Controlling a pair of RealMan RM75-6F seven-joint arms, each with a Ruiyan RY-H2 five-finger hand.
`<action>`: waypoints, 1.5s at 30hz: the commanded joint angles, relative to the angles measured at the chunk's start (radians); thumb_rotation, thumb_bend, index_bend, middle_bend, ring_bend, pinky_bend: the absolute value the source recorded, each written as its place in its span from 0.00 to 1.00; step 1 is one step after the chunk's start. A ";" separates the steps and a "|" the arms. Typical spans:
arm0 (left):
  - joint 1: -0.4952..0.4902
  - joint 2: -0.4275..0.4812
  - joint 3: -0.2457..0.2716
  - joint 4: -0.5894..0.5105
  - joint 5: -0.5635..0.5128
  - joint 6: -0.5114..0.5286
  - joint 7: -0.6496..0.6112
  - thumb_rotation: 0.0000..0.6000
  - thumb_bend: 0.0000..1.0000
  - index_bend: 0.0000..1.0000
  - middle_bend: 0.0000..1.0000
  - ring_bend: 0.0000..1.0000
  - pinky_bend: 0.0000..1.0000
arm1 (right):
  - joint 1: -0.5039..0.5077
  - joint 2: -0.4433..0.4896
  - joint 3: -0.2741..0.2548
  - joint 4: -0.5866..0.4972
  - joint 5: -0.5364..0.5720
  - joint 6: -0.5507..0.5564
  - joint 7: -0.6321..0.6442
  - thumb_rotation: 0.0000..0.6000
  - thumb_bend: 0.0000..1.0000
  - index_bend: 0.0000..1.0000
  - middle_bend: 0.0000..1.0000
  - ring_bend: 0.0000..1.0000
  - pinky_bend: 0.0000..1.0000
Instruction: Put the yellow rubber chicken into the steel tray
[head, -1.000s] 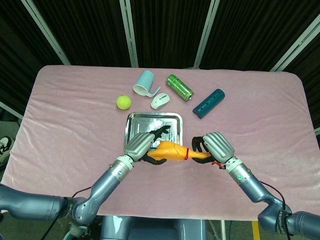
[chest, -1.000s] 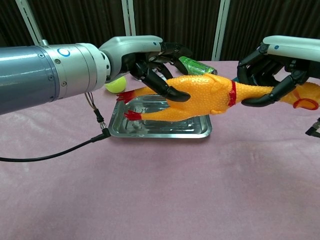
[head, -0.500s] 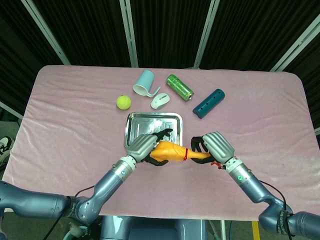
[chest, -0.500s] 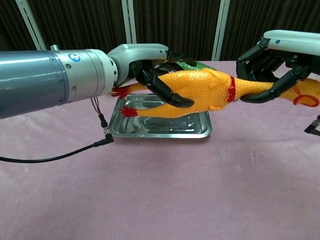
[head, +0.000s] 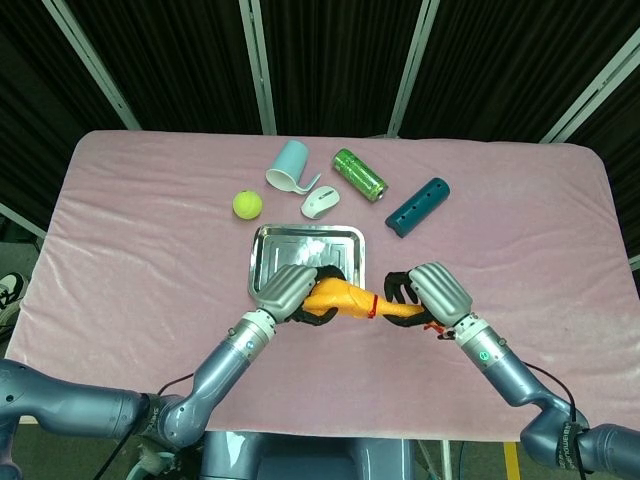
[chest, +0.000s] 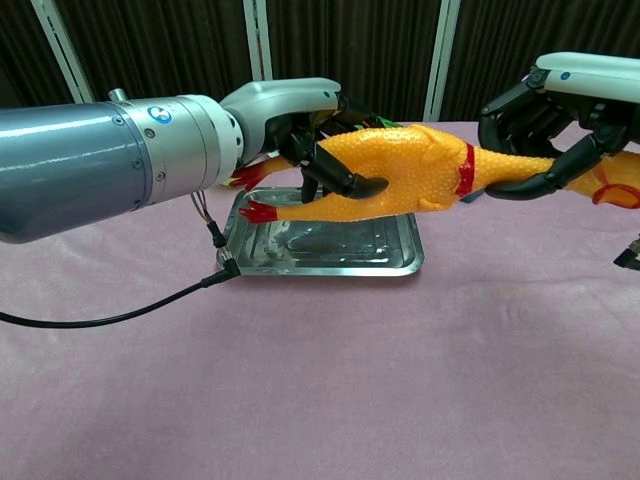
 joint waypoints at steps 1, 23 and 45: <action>0.001 -0.005 -0.001 0.002 0.003 0.004 -0.002 1.00 0.71 0.66 0.76 0.66 0.66 | -0.001 0.001 -0.001 0.001 -0.003 0.002 0.003 1.00 0.67 1.00 0.78 0.75 0.81; 0.023 0.066 0.009 -0.073 0.015 -0.018 -0.011 1.00 0.13 0.00 0.00 0.00 0.15 | -0.010 0.007 -0.009 0.031 -0.007 0.012 0.038 1.00 0.67 1.00 0.79 0.75 0.81; 0.217 0.288 0.082 -0.289 0.328 0.196 -0.066 1.00 0.13 0.00 0.00 0.00 0.12 | 0.050 -0.046 0.025 0.122 0.025 -0.063 0.111 1.00 0.68 1.00 0.78 0.75 0.81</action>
